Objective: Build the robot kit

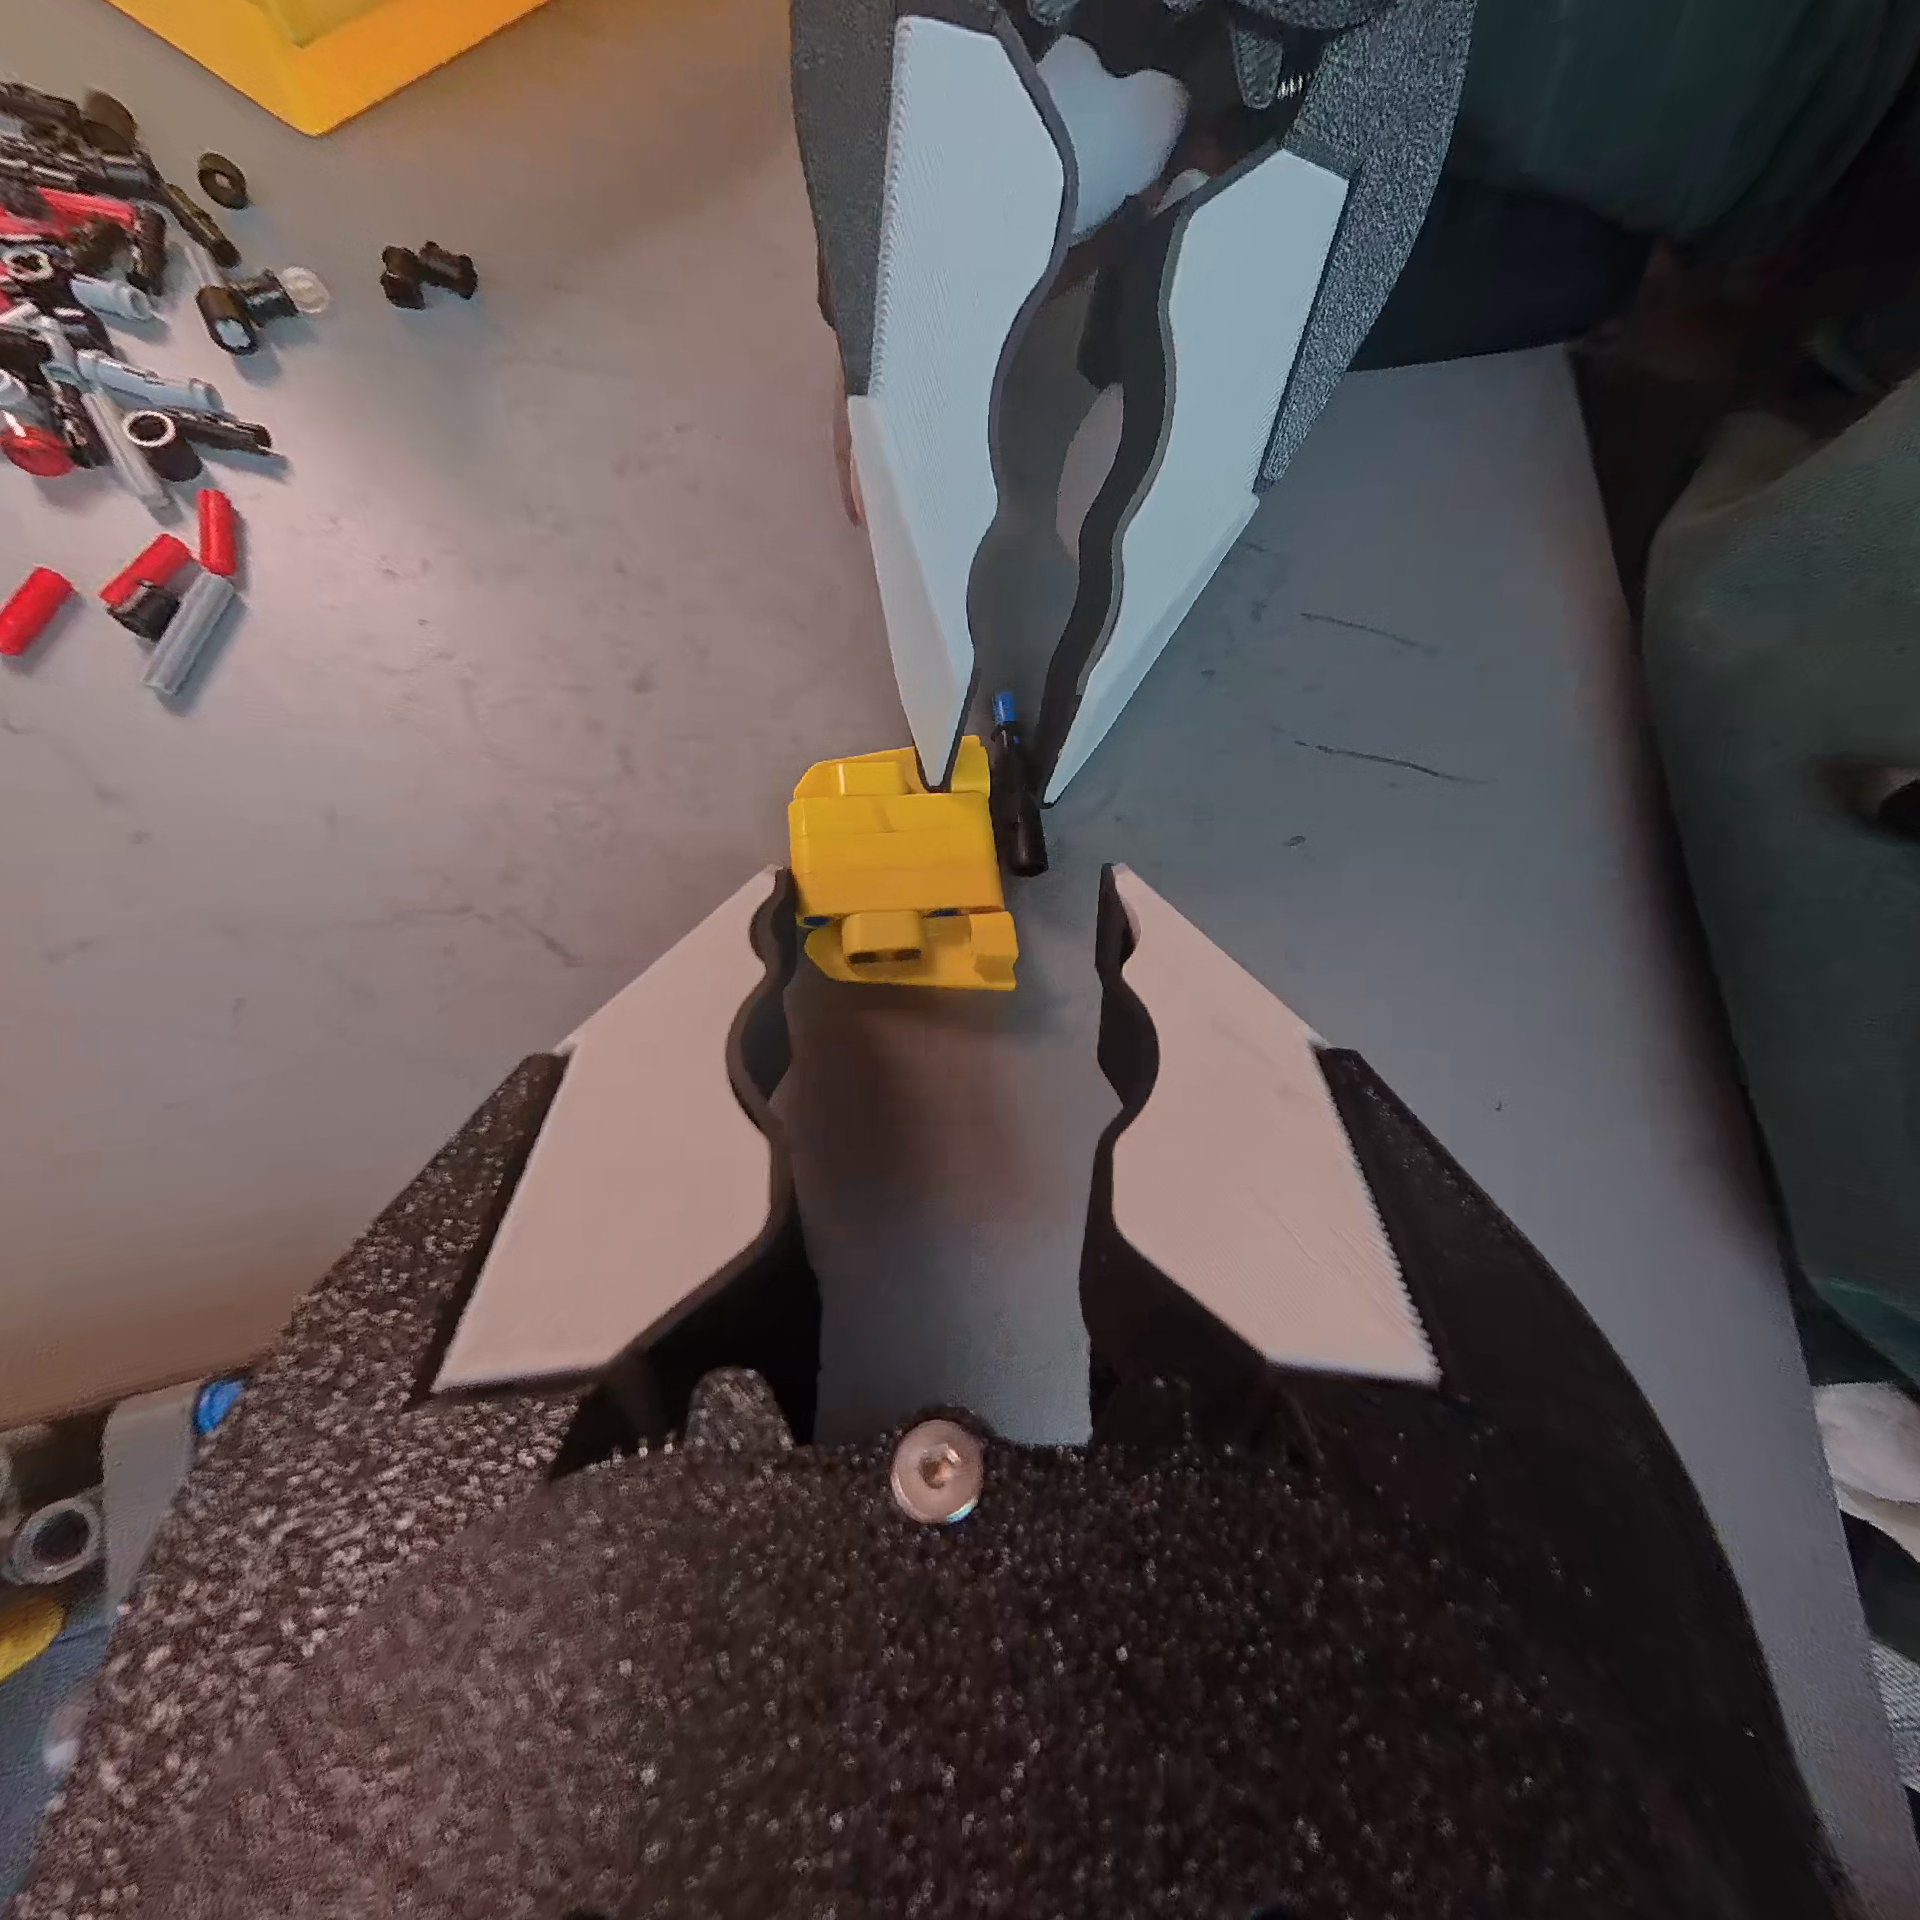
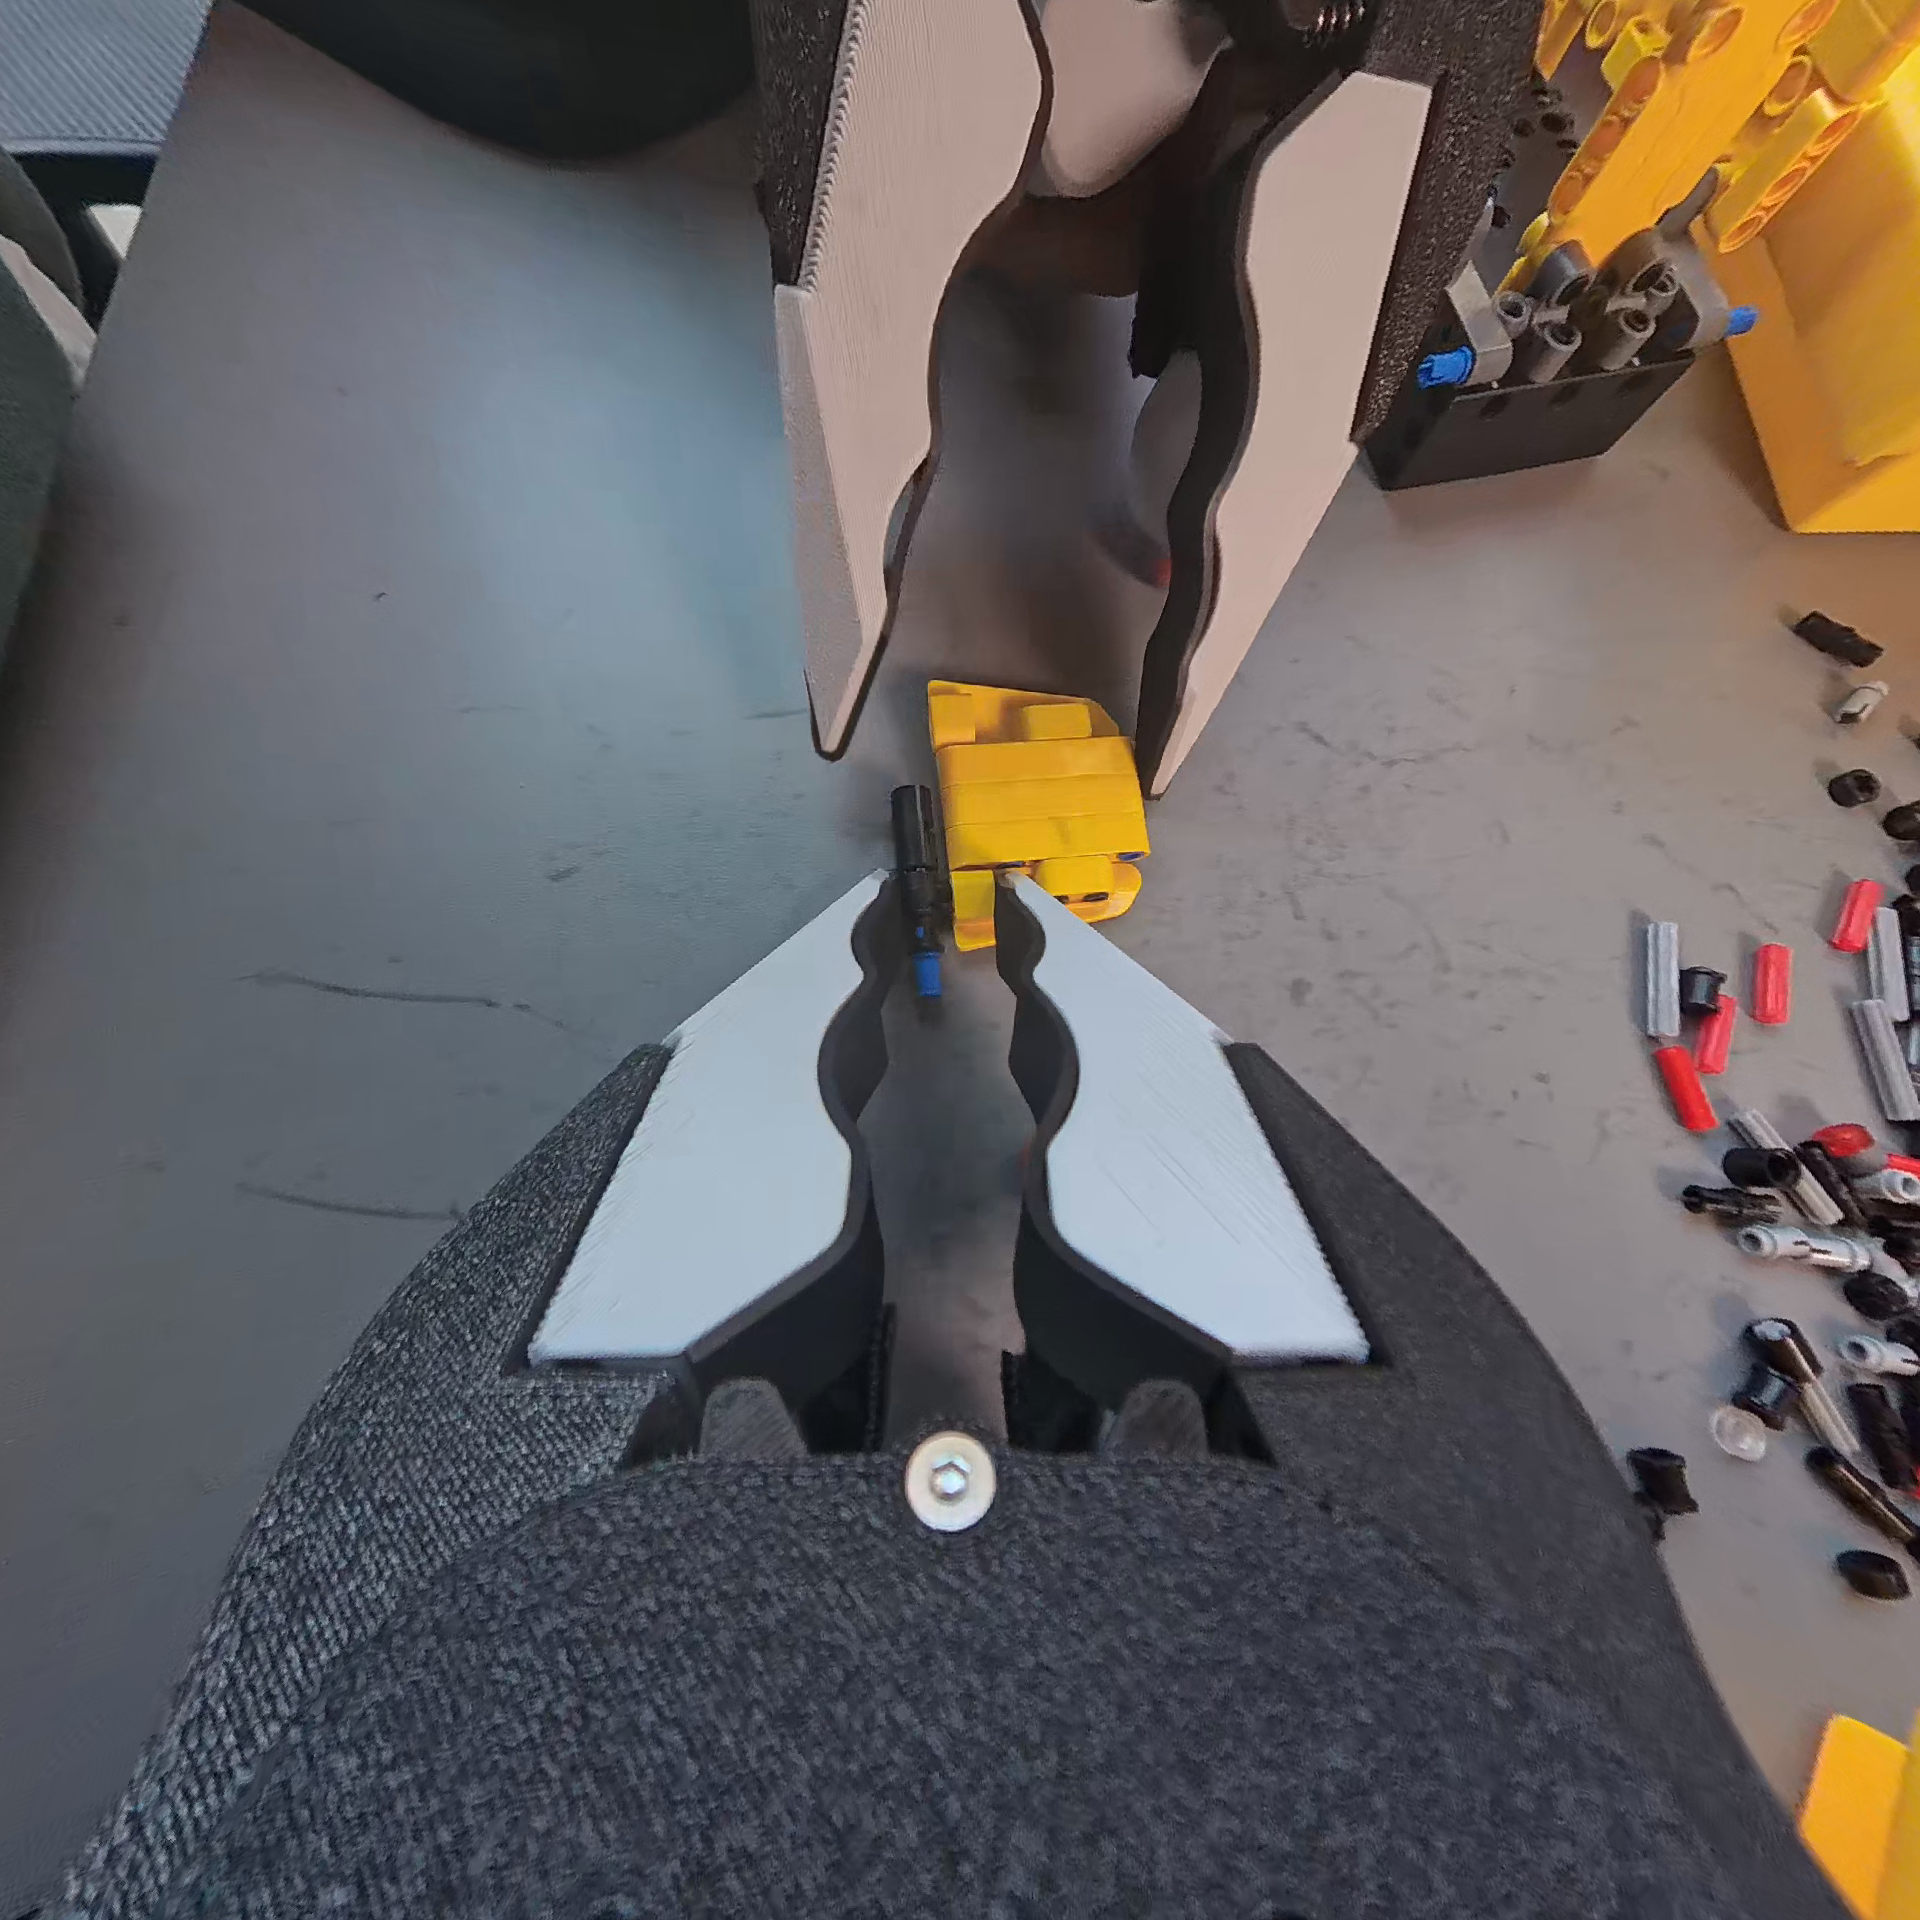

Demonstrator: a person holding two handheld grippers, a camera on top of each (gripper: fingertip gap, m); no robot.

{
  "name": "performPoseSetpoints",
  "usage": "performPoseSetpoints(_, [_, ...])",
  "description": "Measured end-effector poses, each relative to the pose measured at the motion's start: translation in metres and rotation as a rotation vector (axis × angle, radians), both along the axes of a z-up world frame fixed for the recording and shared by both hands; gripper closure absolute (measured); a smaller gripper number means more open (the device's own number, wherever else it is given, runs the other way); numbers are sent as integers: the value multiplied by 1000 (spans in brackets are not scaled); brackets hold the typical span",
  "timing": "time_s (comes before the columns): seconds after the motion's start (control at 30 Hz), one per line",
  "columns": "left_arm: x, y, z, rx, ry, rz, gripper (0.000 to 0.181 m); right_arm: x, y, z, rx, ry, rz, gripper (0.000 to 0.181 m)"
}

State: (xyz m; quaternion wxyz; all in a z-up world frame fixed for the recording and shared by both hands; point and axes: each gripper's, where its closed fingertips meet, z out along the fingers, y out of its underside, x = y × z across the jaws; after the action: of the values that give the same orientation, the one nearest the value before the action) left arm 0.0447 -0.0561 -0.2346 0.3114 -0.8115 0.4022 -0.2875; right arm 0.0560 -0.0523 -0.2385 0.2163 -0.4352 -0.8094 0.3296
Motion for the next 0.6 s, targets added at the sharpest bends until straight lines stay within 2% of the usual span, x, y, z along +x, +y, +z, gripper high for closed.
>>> performPoseSetpoints(0.1, [3, 2, -3, 55, 60, 15, 121, 0, 0, -1, 21, -3, -14, 163])
performPoseSetpoints(0.23, [1, 6, -8, 159, 167, 43, 130, 0, -1, -1, 29, 7, -18, 164])
performPoseSetpoints(0.6, [2, 8, -8, 145, 161, 77, 133, -1, -3, -1, 4, -5, -29, 166])
